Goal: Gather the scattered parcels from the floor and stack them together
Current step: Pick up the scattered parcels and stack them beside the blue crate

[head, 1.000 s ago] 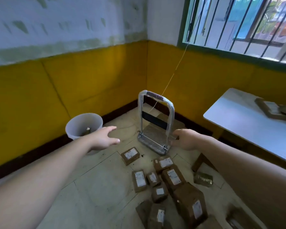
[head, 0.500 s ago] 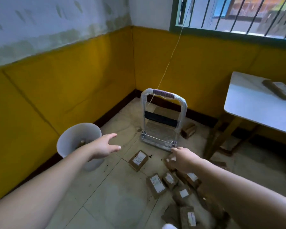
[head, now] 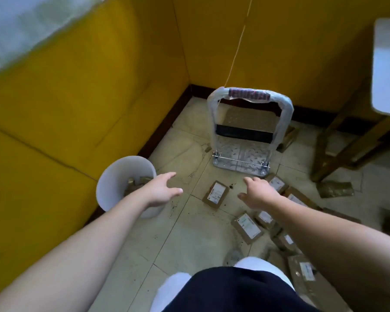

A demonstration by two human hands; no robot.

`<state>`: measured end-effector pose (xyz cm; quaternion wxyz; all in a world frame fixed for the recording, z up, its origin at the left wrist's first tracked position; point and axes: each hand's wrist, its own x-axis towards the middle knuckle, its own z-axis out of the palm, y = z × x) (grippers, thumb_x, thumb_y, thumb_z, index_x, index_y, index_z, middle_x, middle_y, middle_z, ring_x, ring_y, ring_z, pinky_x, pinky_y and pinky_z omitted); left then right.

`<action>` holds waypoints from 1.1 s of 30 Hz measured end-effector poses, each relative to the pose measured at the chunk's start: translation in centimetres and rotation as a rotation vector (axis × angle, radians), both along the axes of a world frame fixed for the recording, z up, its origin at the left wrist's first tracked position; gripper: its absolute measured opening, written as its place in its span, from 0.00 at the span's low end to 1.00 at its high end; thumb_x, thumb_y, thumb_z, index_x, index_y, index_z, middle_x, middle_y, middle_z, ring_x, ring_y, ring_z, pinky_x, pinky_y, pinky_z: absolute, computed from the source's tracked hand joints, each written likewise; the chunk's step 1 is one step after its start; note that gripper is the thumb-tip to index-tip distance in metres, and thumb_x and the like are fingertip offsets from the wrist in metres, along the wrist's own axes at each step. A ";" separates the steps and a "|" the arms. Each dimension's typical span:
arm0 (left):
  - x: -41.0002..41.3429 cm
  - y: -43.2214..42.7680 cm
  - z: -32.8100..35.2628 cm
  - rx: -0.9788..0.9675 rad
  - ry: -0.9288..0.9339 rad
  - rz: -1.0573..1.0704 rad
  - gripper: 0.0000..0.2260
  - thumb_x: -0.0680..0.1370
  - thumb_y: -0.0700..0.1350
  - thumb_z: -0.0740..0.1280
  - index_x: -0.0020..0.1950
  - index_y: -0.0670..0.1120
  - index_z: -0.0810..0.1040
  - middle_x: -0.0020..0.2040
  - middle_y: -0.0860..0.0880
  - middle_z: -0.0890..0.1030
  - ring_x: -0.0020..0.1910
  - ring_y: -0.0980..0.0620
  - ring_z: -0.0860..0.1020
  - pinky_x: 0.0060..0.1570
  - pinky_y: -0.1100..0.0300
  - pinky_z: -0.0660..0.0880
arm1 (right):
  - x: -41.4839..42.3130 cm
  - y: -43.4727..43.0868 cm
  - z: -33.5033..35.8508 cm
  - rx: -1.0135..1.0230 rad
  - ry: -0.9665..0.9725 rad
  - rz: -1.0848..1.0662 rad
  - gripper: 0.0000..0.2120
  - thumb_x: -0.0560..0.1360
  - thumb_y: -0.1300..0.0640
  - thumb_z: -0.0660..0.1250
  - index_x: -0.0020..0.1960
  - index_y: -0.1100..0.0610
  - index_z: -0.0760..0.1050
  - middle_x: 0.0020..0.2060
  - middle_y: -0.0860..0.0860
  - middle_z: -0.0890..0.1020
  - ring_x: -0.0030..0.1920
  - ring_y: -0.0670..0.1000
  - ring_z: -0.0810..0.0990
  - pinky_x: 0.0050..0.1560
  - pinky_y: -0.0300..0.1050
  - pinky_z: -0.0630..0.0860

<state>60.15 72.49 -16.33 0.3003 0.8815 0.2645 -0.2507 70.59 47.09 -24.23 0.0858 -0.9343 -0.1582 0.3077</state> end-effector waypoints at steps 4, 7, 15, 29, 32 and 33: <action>2.8 1.9 -2.2 0.026 0.051 -0.057 0.30 0.77 0.53 0.66 0.76 0.54 0.58 0.77 0.48 0.59 0.72 0.45 0.63 0.67 0.49 0.63 | 0.9 3.6 -1.1 0.078 0.026 -0.041 0.30 0.77 0.44 0.64 0.74 0.54 0.60 0.69 0.56 0.69 0.67 0.59 0.68 0.64 0.55 0.70; 5.0 2.8 -4.4 0.059 0.112 -0.196 0.30 0.78 0.53 0.65 0.77 0.52 0.57 0.77 0.47 0.59 0.72 0.45 0.63 0.67 0.49 0.64 | 1.1 4.5 -2.2 0.073 0.089 -0.161 0.30 0.77 0.43 0.63 0.74 0.54 0.60 0.68 0.57 0.70 0.66 0.59 0.69 0.64 0.55 0.70; 10.8 6.3 -12.9 -0.053 0.234 -0.422 0.30 0.77 0.52 0.67 0.76 0.51 0.59 0.76 0.46 0.60 0.73 0.46 0.62 0.69 0.51 0.62 | -1.1 7.0 -8.5 0.057 0.242 -0.637 0.31 0.77 0.44 0.62 0.76 0.53 0.57 0.71 0.57 0.67 0.68 0.58 0.69 0.64 0.52 0.69; 14.5 8.5 -40.6 -0.128 0.324 -0.191 0.27 0.78 0.51 0.65 0.75 0.51 0.61 0.74 0.45 0.65 0.70 0.43 0.67 0.66 0.50 0.66 | 1.5 10.7 -34.4 0.175 0.474 -0.824 0.32 0.78 0.44 0.63 0.76 0.54 0.56 0.73 0.56 0.65 0.71 0.58 0.66 0.69 0.53 0.65; 14.8 8.1 -47.8 -0.118 0.346 -0.147 0.27 0.78 0.53 0.65 0.75 0.53 0.60 0.73 0.45 0.66 0.68 0.42 0.69 0.64 0.48 0.67 | 2.8 10.7 -41.3 0.202 0.518 -0.829 0.30 0.78 0.45 0.62 0.75 0.55 0.59 0.72 0.56 0.68 0.69 0.58 0.69 0.67 0.55 0.68; 15.0 7.8 -50.2 -0.114 0.352 -0.128 0.27 0.78 0.52 0.65 0.75 0.53 0.60 0.73 0.45 0.66 0.67 0.43 0.70 0.63 0.49 0.67 | 3.2 10.8 -43.6 0.216 0.529 -0.838 0.29 0.78 0.46 0.62 0.75 0.55 0.61 0.71 0.56 0.69 0.67 0.58 0.70 0.65 0.53 0.69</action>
